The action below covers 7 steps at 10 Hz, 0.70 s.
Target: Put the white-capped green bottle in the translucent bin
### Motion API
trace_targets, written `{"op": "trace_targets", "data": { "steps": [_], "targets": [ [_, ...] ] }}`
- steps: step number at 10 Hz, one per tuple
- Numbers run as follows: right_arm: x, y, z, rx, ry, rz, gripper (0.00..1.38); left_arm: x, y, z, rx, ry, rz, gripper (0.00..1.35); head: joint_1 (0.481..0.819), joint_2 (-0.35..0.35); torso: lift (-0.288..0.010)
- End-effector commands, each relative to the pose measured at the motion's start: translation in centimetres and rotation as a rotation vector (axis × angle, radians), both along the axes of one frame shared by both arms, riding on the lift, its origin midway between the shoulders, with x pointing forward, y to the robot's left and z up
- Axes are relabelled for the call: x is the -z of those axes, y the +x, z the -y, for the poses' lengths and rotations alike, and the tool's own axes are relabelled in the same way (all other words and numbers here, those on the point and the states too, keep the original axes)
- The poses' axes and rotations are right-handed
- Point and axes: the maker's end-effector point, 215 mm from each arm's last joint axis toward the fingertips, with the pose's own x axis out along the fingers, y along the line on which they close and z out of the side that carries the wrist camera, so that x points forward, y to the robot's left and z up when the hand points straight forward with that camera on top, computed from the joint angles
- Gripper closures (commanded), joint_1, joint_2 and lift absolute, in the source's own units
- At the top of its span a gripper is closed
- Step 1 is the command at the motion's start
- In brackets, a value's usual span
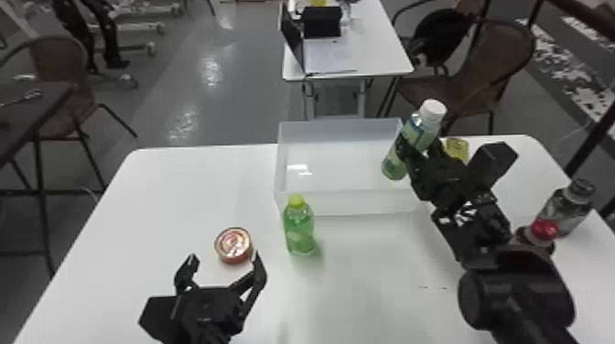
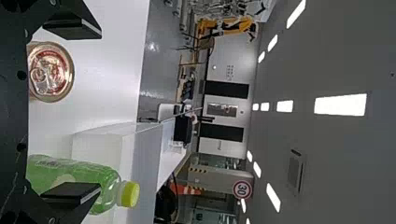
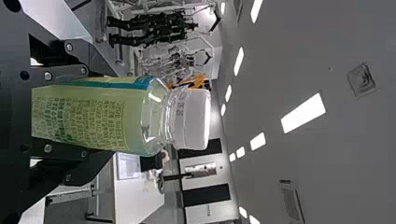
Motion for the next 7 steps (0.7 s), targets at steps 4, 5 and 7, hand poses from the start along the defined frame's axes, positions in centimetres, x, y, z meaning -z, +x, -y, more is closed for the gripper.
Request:
{"op": "trace_targets", "data": {
  "steps": [4, 5, 7],
  "targets": [
    [3.3, 2.8, -1.2, -0.083, 0.035, -0.069, 0.95, 0.6, 0.0, 0.2, 0.002, -0.008, -0.014, 0.15, 0.695, 0.092, -0.080],
    [4.3, 2.6, -0.8, -0.075, 0.027, -0.081, 0.88, 0.7, 0.3, 0.4, 0.006, -0.018, -0.018, 0.15, 0.695, 0.093, -0.080],
    [6.0, 2.0, -0.8, -0.068, 0.056, -0.114, 0.20, 0.9, 0.4, 0.7, 0.019, -0.029, -0.023, 0.15, 0.695, 0.085, -0.080]
  ]
}}
